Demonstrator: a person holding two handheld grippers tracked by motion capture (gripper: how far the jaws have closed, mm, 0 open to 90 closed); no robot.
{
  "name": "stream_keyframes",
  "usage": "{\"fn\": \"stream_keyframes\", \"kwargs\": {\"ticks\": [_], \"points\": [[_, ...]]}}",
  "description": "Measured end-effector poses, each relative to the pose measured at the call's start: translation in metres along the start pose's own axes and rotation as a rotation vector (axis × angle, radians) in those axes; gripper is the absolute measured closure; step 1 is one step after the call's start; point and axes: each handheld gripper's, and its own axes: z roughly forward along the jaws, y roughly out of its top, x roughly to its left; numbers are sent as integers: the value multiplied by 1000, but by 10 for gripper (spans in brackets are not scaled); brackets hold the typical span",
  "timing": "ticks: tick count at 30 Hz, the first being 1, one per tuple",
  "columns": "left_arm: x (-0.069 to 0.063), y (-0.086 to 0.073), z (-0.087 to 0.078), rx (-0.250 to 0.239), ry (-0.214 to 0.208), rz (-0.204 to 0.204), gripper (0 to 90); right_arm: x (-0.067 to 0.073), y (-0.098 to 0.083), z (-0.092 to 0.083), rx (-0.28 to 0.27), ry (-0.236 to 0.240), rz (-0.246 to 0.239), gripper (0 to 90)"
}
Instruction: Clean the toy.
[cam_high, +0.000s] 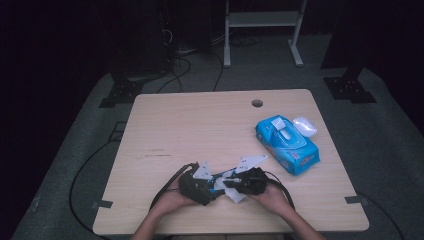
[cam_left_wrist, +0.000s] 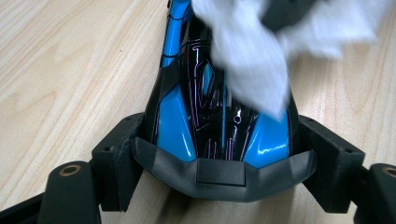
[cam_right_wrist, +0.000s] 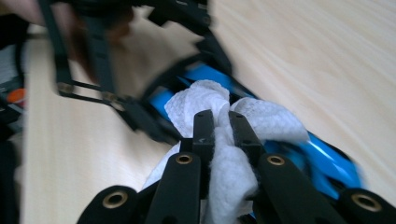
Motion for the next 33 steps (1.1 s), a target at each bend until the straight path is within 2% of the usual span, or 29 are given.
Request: {"fn": "stream_keyframes", "kwargs": {"ticks": [2, 4, 6, 7, 8, 9, 10, 11, 13, 15, 18, 22, 24, 27, 30, 32, 33], "points": [[0, 0, 0, 1, 0, 1, 236, 4, 1, 2, 2, 3, -11, 824], [1, -1, -1, -5, -5, 0, 236, 12, 4, 6, 20, -2, -55, 822], [1, -2, -1, -6, -7, -1, 236, 11, 3, 5, 25, -3, -53, 822], [1, -2, -1, -5, -8, 0, 237, 6, -2, -2, 34, -23, -48, 823], [1, -2, -1, -6, -8, 1, 237, 6, -2, -2, 34, -23, -48, 823], [1, -2, -1, -5, -7, 2, 237, 1, -7, -7, 35, -34, -35, 823], [1, -1, -1, -5, -5, 6, 237, -10, -18, -19, 34, -61, 1, 822], [1, -1, -1, -5, -5, 7, 237, -10, -18, -19, 34, -61, 1, 822], [1, -1, -1, -5, -5, 6, 236, -18, -25, -29, 23, -81, 44, 822], [1, -1, -1, -4, -4, 6, 236, -20, -29, -35, 24, -108, 50, 822], [1, -1, -1, -2, -3, 7, 236, -16, -29, -32, 15, -113, 38, 822], [1, -1, 0, -8, -5, 1, 236, 2, -14, -14, 24, -68, -35, 820], [1, -2, -1, -7, -7, 2, 236, 3, -12, -12, 26, -67, -47, 820], [2, -2, -2, -3, -10, 8, 237, -1, -14, -14, 32, -79, -34, 820], [2, -2, -2, -2, -7, 13, 237, -14, -23, -26, 25, -118, 2, 820], [2, -2, -2, -5, -8, 5, 237, -21, -30, -35, 44, -192, 10, 821], [1, -2, -2, -4, -7, 6, 237, -24, -34, -37, 63, -209, 20, 821]]}}
